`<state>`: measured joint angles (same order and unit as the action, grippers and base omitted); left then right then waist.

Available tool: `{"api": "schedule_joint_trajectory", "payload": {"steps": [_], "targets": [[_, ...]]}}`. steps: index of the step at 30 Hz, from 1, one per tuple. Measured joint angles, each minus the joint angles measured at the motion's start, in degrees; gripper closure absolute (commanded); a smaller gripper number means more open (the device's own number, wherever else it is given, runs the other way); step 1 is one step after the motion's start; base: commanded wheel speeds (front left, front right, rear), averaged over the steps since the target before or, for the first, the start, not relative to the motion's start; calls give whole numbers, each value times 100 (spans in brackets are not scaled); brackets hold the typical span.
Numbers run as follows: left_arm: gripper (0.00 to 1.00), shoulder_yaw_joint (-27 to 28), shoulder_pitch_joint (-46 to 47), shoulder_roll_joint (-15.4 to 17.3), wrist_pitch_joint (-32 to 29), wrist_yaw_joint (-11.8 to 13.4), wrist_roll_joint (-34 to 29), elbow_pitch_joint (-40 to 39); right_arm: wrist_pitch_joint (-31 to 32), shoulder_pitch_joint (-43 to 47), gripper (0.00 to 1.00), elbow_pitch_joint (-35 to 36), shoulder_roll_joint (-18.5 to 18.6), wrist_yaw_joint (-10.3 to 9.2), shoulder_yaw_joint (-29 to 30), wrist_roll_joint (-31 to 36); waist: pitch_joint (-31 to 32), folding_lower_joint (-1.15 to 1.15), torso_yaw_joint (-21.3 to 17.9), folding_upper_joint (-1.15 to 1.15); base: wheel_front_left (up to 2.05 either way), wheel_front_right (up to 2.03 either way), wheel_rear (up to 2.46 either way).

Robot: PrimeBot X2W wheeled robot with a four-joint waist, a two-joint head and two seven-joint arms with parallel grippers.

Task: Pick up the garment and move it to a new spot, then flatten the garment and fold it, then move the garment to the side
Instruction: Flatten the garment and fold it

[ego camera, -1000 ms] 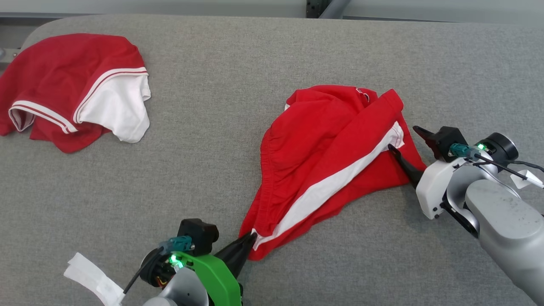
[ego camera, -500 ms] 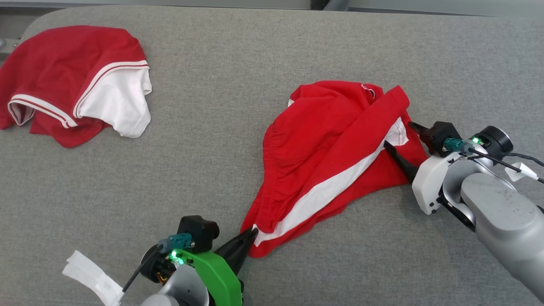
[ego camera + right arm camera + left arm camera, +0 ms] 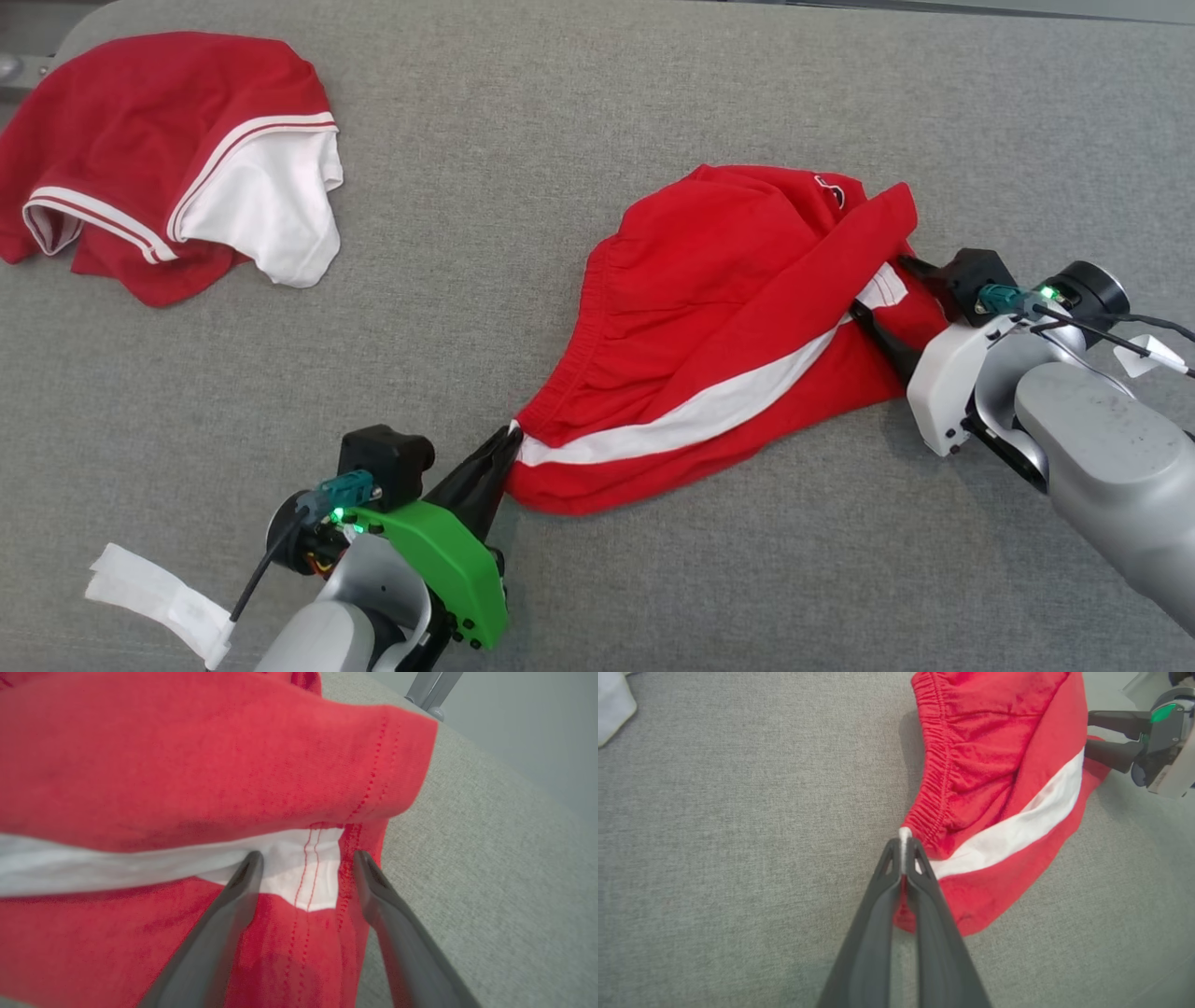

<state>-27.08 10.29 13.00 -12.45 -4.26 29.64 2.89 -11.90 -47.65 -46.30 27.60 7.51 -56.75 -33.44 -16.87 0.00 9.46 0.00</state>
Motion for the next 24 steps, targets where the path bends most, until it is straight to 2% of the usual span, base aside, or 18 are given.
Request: {"api": "schedule_joint_trajectory", "payload": {"steps": [1, 2, 3, 5, 16, 24], "targets": [[100, 15, 25, -10, 23, 16, -2, 26, 22, -8, 14, -1, 2, 0, -44, -77, -15, 0, 5, 0, 0, 0, 0], [100, 29, 49, -20, 62, 22, -3, 55, 29, -23, 48, 0, 9, 0, -102, -134, -29, 0, 9, 0, 0, 0, 0], [100, 52, 70, -42, 101, 31, -3, 76, 52, -41, 59, 2, 10, 1, -152, -199, -42, 0, 11, 0, 0, 0, 0], [100, 78, 96, -62, 151, 65, -5, 108, 74, -82, 98, 26, 7, 2, -246, -307, -63, 0, 6, 0, 0, 0, 0], [100, 421, 110, -31, 450, 310, 57, 132, -46, -68, 100, 377, 188, 2, -472, -840, 37, 0, -147, 0, 0, 0, 0], [100, 630, -63, 20, 495, 436, 278, -354, -216, 383, 100, 1294, 639, 2, -123, -1060, 278, 0, -314, 0, 0, 0, 0]]}}
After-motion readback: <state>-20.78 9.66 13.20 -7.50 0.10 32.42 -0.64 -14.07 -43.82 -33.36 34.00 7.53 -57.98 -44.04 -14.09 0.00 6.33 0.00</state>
